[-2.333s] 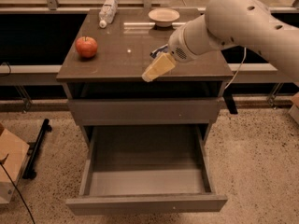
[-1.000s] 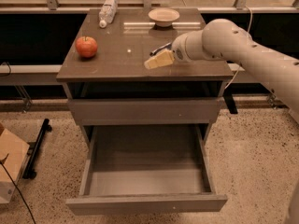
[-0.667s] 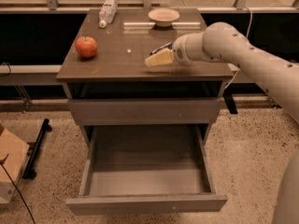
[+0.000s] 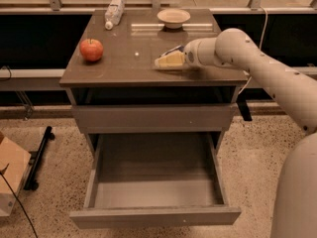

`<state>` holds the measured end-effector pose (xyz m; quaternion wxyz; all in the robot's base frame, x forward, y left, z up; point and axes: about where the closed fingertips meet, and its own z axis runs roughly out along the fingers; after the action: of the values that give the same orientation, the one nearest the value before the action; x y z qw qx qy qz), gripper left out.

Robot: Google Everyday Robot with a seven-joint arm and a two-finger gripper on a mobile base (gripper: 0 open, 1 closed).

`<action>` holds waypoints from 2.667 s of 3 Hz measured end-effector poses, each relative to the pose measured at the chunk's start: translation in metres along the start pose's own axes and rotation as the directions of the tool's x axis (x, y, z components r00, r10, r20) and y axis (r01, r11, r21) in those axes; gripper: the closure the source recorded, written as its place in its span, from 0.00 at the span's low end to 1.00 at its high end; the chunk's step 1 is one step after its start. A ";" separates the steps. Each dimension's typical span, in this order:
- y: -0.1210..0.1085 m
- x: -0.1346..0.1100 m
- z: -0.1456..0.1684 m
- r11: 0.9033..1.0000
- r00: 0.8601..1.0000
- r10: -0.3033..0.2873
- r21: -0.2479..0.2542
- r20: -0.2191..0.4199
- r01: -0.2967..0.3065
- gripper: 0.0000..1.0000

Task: Place rxbar blueberry into middle drawer

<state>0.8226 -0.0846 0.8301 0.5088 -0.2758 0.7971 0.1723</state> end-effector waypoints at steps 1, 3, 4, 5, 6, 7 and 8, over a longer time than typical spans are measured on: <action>-0.007 0.003 0.011 0.999 0.999 0.040 -0.020 0.023 -0.039 0.26; -0.006 0.005 0.011 0.999 0.999 0.041 -0.029 0.028 -0.040 0.72; -0.006 0.005 0.011 0.999 0.999 0.041 -0.029 0.028 -0.040 0.97; 0.001 0.004 0.001 0.999 0.999 0.026 -0.027 0.026 -0.025 1.00; 0.020 0.001 -0.028 1.000 1.000 0.000 -0.019 0.022 0.000 1.00; 0.072 -0.021 -0.125 0.998 0.998 -0.062 0.022 0.032 0.061 1.00; 0.124 -0.006 -0.186 0.996 0.996 -0.084 -0.021 0.008 0.084 1.00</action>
Offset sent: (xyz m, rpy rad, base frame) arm 0.0171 -0.0056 -0.0123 0.0788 0.0154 0.0005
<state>0.6153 -0.0885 0.9133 0.5157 -0.3136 0.7811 0.1602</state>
